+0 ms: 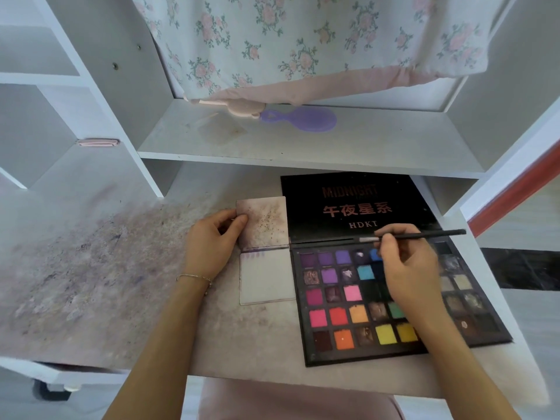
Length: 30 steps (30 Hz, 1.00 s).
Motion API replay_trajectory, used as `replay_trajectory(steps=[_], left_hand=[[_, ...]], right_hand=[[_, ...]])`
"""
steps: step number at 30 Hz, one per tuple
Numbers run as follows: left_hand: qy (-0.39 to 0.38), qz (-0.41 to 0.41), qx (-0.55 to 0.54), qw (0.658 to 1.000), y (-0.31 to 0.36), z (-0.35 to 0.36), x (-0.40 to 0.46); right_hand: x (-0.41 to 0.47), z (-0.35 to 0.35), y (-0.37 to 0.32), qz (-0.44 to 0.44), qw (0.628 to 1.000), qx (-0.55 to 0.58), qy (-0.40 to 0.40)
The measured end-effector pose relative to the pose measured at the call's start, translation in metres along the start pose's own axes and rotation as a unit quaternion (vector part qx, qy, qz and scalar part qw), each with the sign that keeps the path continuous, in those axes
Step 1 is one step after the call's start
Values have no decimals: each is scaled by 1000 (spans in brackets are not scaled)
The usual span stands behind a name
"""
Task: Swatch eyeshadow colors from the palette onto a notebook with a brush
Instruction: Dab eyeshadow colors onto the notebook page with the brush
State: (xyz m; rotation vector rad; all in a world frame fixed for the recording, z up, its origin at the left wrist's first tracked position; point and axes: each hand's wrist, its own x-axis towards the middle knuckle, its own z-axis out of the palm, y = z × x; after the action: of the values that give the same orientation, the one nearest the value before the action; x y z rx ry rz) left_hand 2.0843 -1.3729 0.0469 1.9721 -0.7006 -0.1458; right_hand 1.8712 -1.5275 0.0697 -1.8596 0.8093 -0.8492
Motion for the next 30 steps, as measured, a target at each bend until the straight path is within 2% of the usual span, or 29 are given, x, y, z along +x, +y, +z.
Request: replay_trajectory(steps=[9,22,27,30], left_hand=[[0,1,4,1000,0,2,-1],[3,-1,9,1000,2,1,-2],[3,5,10,1000,3,0,-2],[3,6,13,1000,2,0,-2]], right_hand=[[-6,-27,17,46,992,-63,95],[-6,-28,19,44,993,-76,73],[-5,-28,16,43,992,-75,95],[-5,-22,6,17,996,-53,65]])
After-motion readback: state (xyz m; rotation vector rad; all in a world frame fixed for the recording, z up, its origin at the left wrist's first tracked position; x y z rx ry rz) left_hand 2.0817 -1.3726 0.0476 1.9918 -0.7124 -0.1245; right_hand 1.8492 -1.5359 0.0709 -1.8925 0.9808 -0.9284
